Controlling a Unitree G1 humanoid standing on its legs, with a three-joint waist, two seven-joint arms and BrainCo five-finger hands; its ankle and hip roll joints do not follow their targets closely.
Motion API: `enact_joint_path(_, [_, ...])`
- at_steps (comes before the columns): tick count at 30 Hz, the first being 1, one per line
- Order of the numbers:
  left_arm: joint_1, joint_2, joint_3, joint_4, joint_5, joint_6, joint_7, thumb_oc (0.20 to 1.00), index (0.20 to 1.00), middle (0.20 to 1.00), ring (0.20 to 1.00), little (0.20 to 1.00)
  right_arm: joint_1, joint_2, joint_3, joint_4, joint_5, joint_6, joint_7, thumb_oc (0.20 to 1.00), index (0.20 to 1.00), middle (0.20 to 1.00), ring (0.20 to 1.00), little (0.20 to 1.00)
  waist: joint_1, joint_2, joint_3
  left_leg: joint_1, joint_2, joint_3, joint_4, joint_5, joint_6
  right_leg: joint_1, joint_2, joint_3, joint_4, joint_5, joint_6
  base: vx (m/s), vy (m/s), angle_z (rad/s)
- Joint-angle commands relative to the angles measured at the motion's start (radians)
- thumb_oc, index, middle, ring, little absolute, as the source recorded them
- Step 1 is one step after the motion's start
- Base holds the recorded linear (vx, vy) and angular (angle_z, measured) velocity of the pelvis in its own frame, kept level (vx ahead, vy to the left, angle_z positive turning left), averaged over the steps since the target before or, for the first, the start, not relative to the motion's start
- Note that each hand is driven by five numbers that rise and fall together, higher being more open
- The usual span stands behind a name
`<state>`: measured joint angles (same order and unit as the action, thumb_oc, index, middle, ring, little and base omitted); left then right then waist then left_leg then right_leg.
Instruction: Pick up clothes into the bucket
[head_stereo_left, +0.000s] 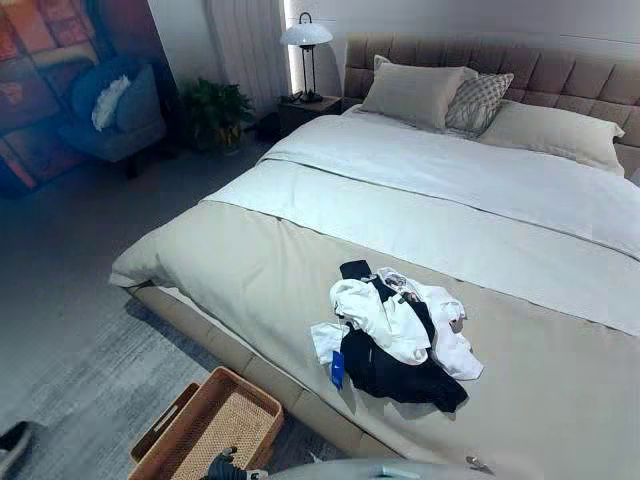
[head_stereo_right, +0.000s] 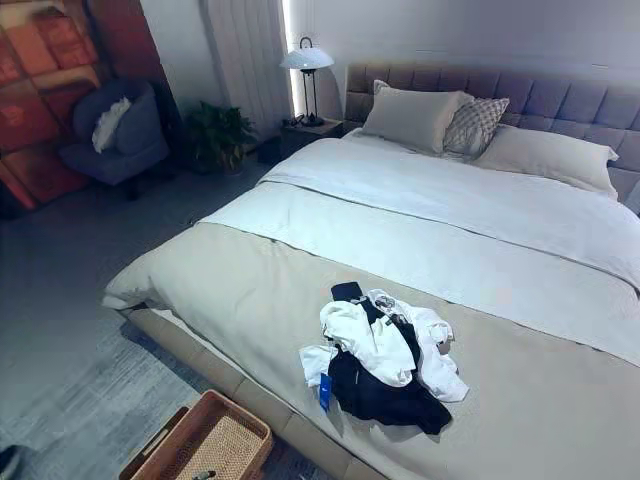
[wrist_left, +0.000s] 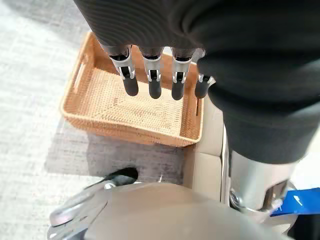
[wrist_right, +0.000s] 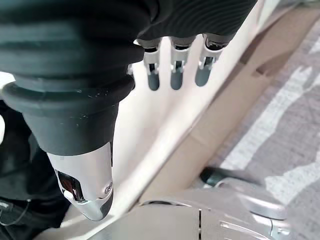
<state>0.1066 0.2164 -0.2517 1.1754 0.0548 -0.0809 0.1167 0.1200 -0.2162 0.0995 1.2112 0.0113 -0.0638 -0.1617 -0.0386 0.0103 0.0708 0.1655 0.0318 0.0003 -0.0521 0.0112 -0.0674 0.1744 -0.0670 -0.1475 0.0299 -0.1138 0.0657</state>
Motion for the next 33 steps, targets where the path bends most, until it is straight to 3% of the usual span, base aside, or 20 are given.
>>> enact_joint_path(1, [-0.046,-0.036,0.037,0.042,-0.008,-0.010,-0.010,1.000,1.000,1.000,1.000,1.000,-0.072,-0.003,0.034,0.042,-0.003,-0.008,-0.006,1.000,1.000,1.000,1.000,1.000,-0.002,-0.045,0.026,-0.031,-0.043,-0.011,0.052,-0.061,0.022,-0.002,-0.047,-0.025,-0.062,0.084,0.055,-0.13,0.266,-0.29])
enact_joint_path(12, [-0.043,-0.035,0.040,0.047,0.000,-0.009,0.009,1.000,1.000,1.000,1.000,1.000,-0.081,-0.004,0.033,0.023,-0.003,-0.014,-0.028,1.000,1.000,1.000,1.000,1.000,0.002,-0.049,0.032,-0.033,-0.042,-0.017,0.052,-0.061,0.021,-0.002,-0.046,-0.029,-0.059,0.080,0.053,0.00,0.000,0.00])
enact_joint_path(20, [-0.033,-0.020,0.034,0.001,0.019,-0.022,0.051,1.000,1.000,1.000,1.000,1.000,-0.151,-0.084,0.017,-0.237,-0.033,-0.051,-0.137,1.000,1.000,1.000,1.000,1.000,0.010,-0.042,0.060,-0.051,-0.046,-0.022,0.057,-0.058,0.021,-0.024,-0.049,-0.035,-0.036,0.076,0.055,-0.01,0.005,0.00])
enact_joint_path(25, [-0.049,-0.012,0.022,-0.042,-0.002,-0.029,0.089,1.000,1.000,1.000,1.000,1.000,-0.232,-0.135,0.001,-0.391,-0.052,-0.061,-0.204,1.000,1.000,1.000,1.000,1.000,0.018,-0.036,0.116,-0.106,-0.054,-0.041,0.077,-0.046,0.024,-0.085,-0.057,-0.043,0.019,0.069,0.051,-0.10,0.022,0.08])
enact_joint_path(33, [-0.116,-0.004,-0.018,-0.109,-0.061,-0.047,0.147,1.000,1.000,1.000,1.000,1.000,-0.410,-0.218,0.034,-0.430,-0.136,-0.051,-0.315,1.000,1.000,1.000,1.000,1.000,0.038,-0.007,0.242,-0.295,-0.092,-0.087,0.204,-0.039,0.040,-0.284,-0.088,-0.053,0.188,0.045,0.030,-0.14,0.027,0.17])
